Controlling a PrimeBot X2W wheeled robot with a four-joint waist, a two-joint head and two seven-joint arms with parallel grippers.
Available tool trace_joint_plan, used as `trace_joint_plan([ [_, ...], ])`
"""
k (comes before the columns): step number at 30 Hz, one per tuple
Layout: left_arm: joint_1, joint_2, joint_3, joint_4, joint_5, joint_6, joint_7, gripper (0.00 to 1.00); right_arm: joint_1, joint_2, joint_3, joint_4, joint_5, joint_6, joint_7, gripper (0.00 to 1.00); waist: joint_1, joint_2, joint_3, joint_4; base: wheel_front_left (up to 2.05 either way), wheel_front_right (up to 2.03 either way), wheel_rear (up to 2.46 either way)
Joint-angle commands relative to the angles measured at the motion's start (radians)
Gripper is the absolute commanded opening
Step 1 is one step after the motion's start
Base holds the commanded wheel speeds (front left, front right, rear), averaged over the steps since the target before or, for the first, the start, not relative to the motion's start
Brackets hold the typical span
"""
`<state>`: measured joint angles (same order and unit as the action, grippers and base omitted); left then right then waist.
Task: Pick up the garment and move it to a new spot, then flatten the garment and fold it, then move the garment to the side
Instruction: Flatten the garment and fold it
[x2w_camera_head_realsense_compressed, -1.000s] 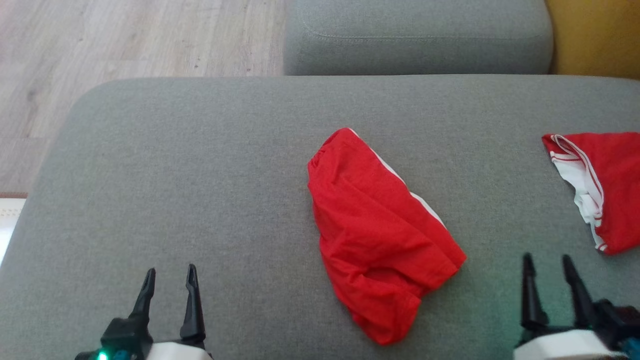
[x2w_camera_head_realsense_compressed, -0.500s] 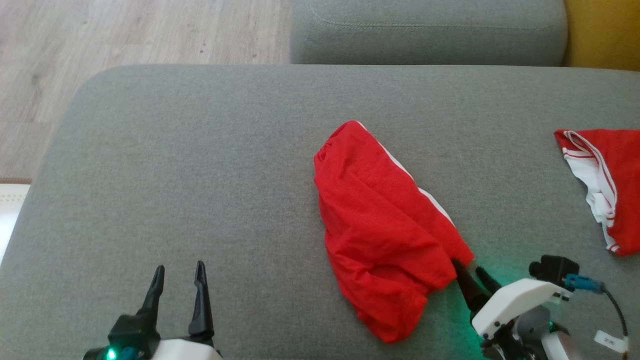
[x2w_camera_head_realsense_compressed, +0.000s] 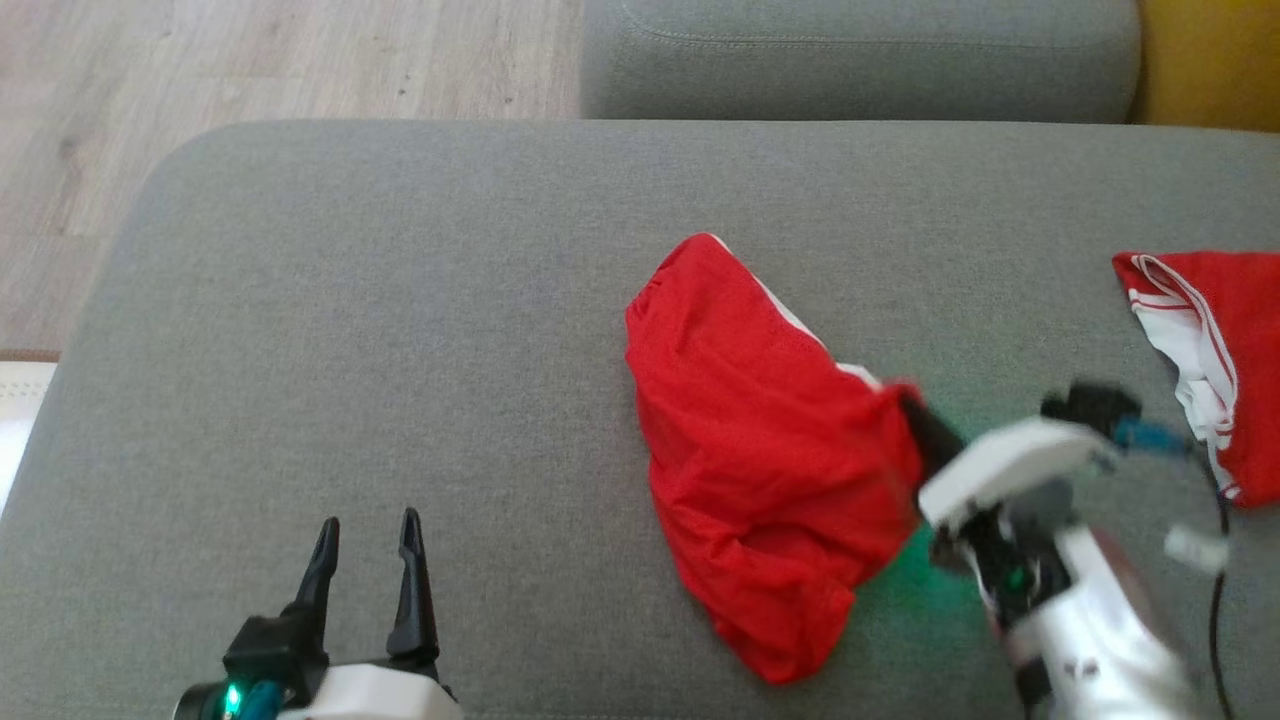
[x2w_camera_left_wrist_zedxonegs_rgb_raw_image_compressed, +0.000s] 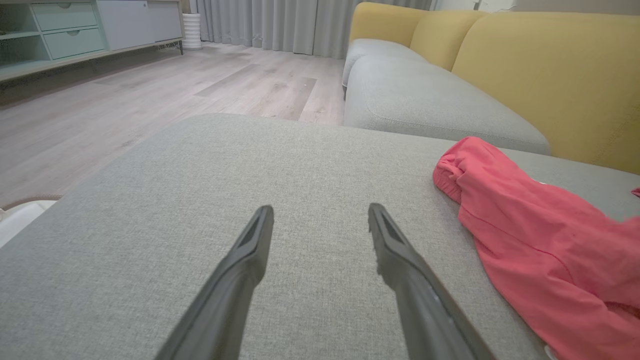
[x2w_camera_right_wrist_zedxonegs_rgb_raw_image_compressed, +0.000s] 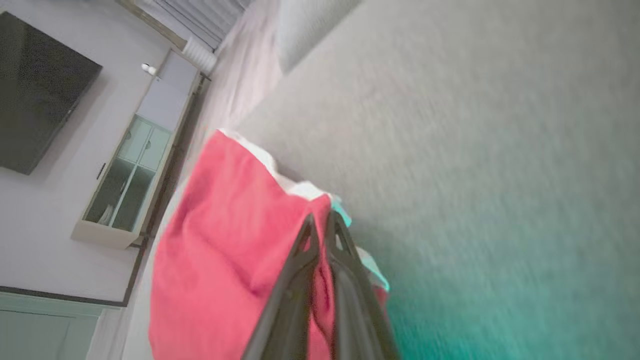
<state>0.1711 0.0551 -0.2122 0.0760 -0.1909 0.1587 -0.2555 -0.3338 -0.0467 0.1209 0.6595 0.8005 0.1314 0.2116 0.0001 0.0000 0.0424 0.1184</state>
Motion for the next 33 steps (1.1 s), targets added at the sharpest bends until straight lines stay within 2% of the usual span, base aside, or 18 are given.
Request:
trace_joint_plan([
  [1, -0.046, -0.005, 0.030, -0.029, -0.006, 0.005, -0.006, 1.00, -0.105, -0.004, 0.015, -0.040, -0.039, -0.001, -0.017, 0.00, -0.0001, 0.0000, -0.002, -0.003, 0.00, 0.00, 0.00],
  [5, -0.054, -0.005, 0.018, -0.027, -0.019, 0.008, -0.006, 1.00, -0.246, -0.009, -0.004, -0.057, -0.152, -0.001, -0.017, 0.00, -0.0001, 0.0000, -0.008, -0.002, 0.00, 0.00, 0.00],
  [12, -0.086, -0.005, -0.031, -0.033, -0.070, 0.029, -0.006, 1.00, -0.470, -0.027, -0.011, -0.031, -0.318, -0.001, 0.050, 0.00, -0.0001, 0.0000, -0.017, 0.036, 0.00, 0.00, 0.00],
  [18, -0.101, -0.005, -0.078, -0.036, -0.110, 0.056, -0.006, 1.00, -0.641, -0.044, 0.028, -0.009, -0.400, -0.001, 0.075, 0.00, -0.0001, 0.0000, -0.018, 0.081, 0.00, 0.00, 0.00],
  [23, -0.102, -0.005, -0.091, -0.041, -0.124, 0.073, -0.006, 1.00, -0.716, -0.046, 0.075, -0.015, -0.377, -0.001, 0.088, 0.00, -0.0001, 0.0000, -0.021, 0.094, 0.00, 0.00, 0.00],
  [27, -0.101, -0.005, -0.100, -0.049, -0.127, 0.084, -0.006, 1.00, -0.738, -0.047, 0.135, -0.052, -0.310, -0.001, 0.109, 0.00, -0.0001, 0.0000, -0.021, 0.094, 0.00, 0.00, 0.00],
  [30, -0.101, -0.005, -0.098, -0.055, -0.125, 0.088, -0.006, 1.00, -0.683, -0.056, 0.249, -0.121, -0.231, -0.001, 0.176, 0.00, -0.0001, 0.0000, -0.019, 0.087, 0.00, 0.00, 0.00],
  [33, -0.101, -0.005, -0.092, -0.059, -0.126, 0.090, -0.006, 1.00, -0.551, -0.096, 0.396, -0.253, -0.114, -0.001, 0.272, 0.00, -0.0001, 0.0000, -0.019, 0.079, 0.00, 0.00, 0.00],
])
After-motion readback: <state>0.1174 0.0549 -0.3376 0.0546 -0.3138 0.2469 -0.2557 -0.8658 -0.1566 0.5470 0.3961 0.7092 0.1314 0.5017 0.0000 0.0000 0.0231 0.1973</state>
